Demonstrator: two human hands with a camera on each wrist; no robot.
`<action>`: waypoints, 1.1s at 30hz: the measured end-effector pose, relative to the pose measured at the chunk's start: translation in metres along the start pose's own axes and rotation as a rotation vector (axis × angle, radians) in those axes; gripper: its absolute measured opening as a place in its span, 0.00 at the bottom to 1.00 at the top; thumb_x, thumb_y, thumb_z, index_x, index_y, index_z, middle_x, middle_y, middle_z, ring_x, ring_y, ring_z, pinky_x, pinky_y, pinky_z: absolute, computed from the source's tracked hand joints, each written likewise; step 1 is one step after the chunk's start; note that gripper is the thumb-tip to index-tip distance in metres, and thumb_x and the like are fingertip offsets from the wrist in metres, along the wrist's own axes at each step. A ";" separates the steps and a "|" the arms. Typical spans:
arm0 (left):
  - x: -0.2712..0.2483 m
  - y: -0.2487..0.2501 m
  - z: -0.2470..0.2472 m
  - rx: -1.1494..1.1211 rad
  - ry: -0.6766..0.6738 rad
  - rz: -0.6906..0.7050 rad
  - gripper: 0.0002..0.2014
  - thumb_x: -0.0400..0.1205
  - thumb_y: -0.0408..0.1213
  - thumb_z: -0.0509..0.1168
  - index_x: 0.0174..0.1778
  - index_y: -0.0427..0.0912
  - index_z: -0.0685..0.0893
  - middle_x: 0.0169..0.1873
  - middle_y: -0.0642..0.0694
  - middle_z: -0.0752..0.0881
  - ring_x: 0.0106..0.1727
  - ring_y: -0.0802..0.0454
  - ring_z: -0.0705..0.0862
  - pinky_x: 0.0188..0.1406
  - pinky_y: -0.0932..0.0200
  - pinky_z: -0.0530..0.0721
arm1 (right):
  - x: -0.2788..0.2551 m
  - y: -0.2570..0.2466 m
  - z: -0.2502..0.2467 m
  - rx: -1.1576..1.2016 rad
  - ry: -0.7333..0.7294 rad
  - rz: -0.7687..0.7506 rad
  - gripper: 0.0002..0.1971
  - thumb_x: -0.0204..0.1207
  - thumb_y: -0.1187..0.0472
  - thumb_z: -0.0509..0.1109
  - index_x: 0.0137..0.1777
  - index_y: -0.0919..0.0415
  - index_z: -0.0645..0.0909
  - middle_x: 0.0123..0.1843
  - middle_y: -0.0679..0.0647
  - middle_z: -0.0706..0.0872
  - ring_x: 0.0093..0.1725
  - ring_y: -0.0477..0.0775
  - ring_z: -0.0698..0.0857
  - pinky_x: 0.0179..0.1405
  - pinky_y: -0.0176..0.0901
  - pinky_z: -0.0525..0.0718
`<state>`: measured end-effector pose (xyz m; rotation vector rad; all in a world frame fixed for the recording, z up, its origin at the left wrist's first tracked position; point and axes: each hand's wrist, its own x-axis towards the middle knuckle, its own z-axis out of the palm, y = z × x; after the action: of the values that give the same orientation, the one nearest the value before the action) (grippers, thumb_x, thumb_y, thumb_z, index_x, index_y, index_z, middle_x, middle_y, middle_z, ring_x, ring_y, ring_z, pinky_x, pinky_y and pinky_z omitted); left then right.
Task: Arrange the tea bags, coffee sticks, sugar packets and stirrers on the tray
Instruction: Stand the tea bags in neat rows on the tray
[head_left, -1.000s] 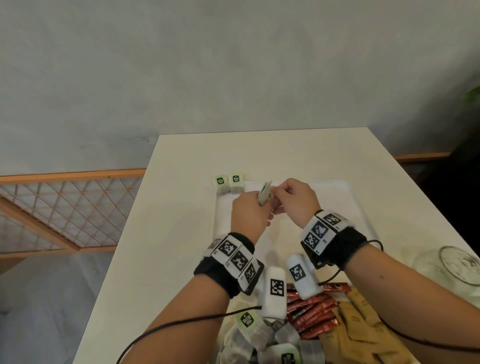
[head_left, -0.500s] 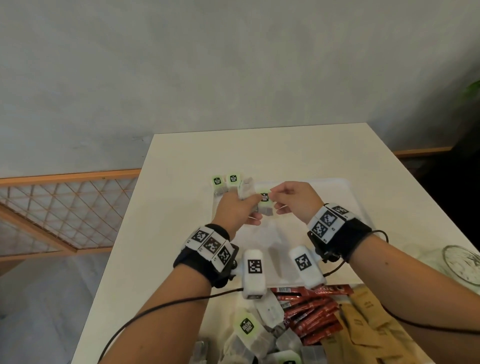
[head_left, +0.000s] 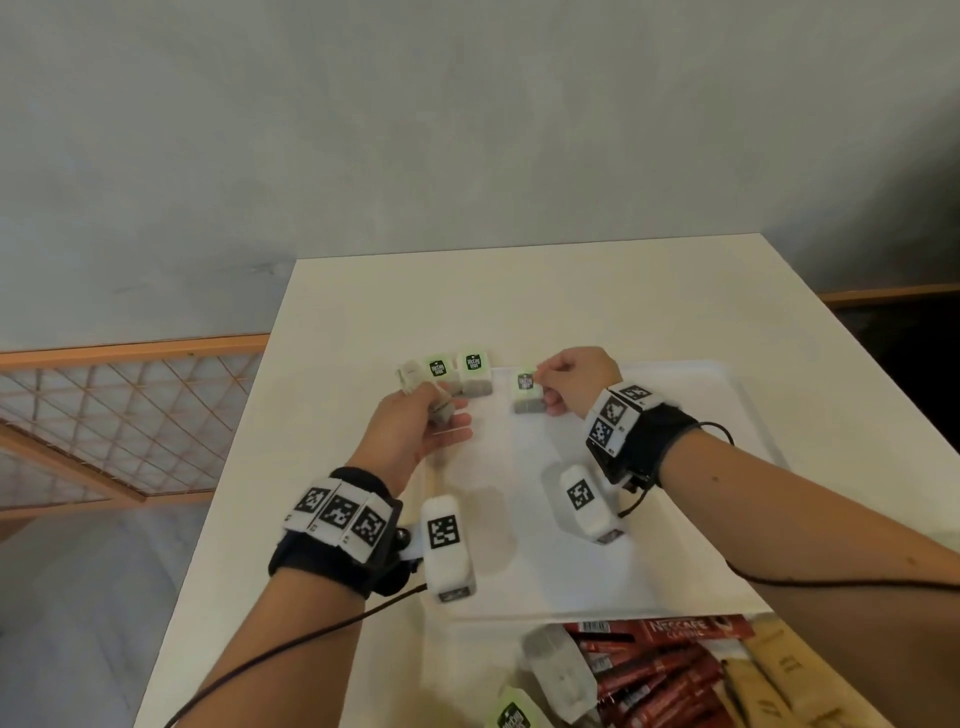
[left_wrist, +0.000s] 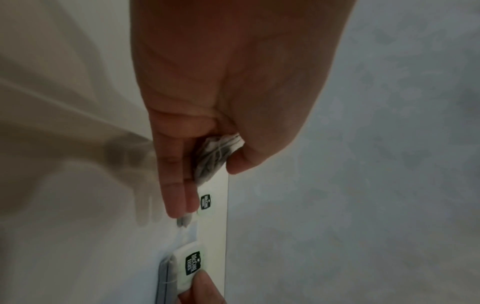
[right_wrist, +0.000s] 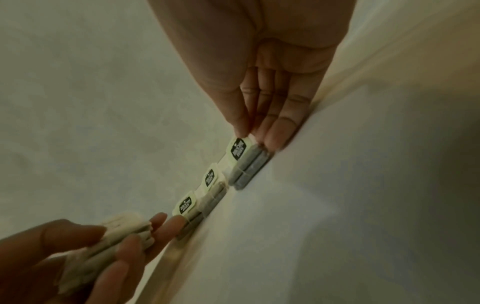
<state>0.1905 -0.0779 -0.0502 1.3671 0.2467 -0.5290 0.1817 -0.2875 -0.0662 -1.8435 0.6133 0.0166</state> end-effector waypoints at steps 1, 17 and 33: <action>0.001 0.001 -0.002 -0.020 0.003 -0.014 0.14 0.85 0.25 0.54 0.59 0.22 0.80 0.44 0.36 0.86 0.39 0.44 0.86 0.44 0.51 0.92 | 0.004 -0.004 0.003 -0.010 0.004 -0.005 0.03 0.76 0.66 0.74 0.46 0.66 0.86 0.32 0.59 0.87 0.28 0.54 0.85 0.36 0.46 0.91; 0.006 0.008 -0.010 0.148 0.037 0.044 0.11 0.87 0.29 0.59 0.61 0.27 0.81 0.51 0.33 0.87 0.37 0.48 0.87 0.43 0.55 0.92 | 0.021 -0.021 0.020 -0.047 0.056 -0.041 0.05 0.76 0.64 0.74 0.49 0.65 0.87 0.39 0.61 0.90 0.34 0.58 0.90 0.40 0.50 0.92; -0.052 -0.001 0.033 0.327 -0.123 0.132 0.13 0.81 0.34 0.72 0.61 0.35 0.85 0.40 0.41 0.89 0.28 0.55 0.84 0.34 0.58 0.90 | -0.079 -0.016 -0.016 0.152 -0.079 -0.247 0.05 0.76 0.62 0.76 0.46 0.64 0.85 0.36 0.55 0.86 0.30 0.48 0.84 0.38 0.42 0.86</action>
<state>0.1412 -0.0985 -0.0204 1.6481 -0.0331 -0.5565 0.1158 -0.2671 -0.0225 -1.7503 0.3199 -0.1179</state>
